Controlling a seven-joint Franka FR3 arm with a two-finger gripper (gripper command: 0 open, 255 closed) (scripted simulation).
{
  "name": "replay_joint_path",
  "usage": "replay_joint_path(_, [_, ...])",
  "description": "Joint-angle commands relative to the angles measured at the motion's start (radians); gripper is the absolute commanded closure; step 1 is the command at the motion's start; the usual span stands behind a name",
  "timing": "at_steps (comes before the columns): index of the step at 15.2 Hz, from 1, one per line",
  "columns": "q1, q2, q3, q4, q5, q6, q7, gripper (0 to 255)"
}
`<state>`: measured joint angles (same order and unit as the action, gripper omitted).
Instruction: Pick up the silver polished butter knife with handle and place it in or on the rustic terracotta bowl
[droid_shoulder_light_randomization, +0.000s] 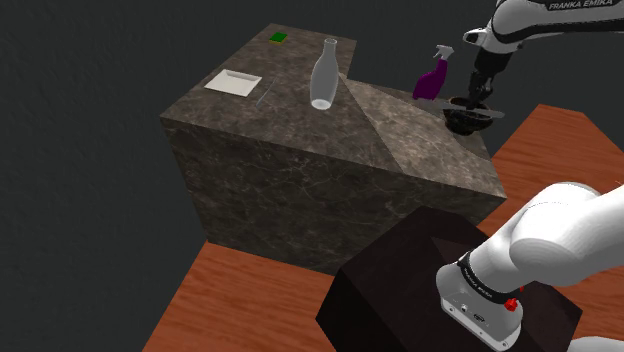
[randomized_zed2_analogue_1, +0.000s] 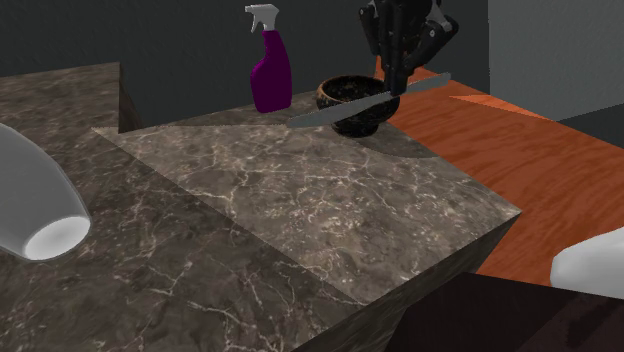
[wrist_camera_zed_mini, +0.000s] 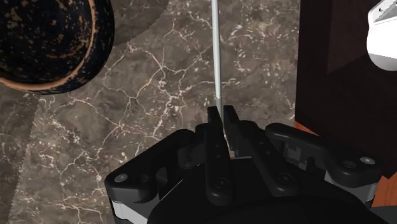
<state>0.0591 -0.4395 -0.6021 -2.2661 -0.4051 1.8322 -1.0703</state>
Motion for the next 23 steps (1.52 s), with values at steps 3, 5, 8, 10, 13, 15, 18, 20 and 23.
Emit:
replay_joint_path(3, [0.005,0.099,-0.083,0.103,0.026,0.016,-0.102,255])
replay_joint_path(5, [0.011,0.167,-0.134,0.167,0.057,0.027,-0.167,255])
replay_joint_path(8, [0.014,0.285,-0.211,0.271,0.127,0.041,-0.275,255])
replay_joint_path(10, [0.008,0.377,-0.260,0.347,0.195,0.046,-0.357,255])
replay_joint_path(13, [-0.037,0.535,-0.310,0.473,0.325,0.038,-0.491,255])
replay_joint_path(15, [-0.094,0.644,-0.322,0.569,0.418,0.018,-0.577,255])
replay_joint_path(18, [-0.228,0.811,-0.301,0.749,0.551,-0.039,-0.687,255])
replay_joint_path(20, [-0.229,0.810,-0.292,0.723,0.548,-0.012,-0.684,255])
replay_joint_path(23, [-0.226,0.813,-0.289,0.686,0.551,0.027,-0.683,255])
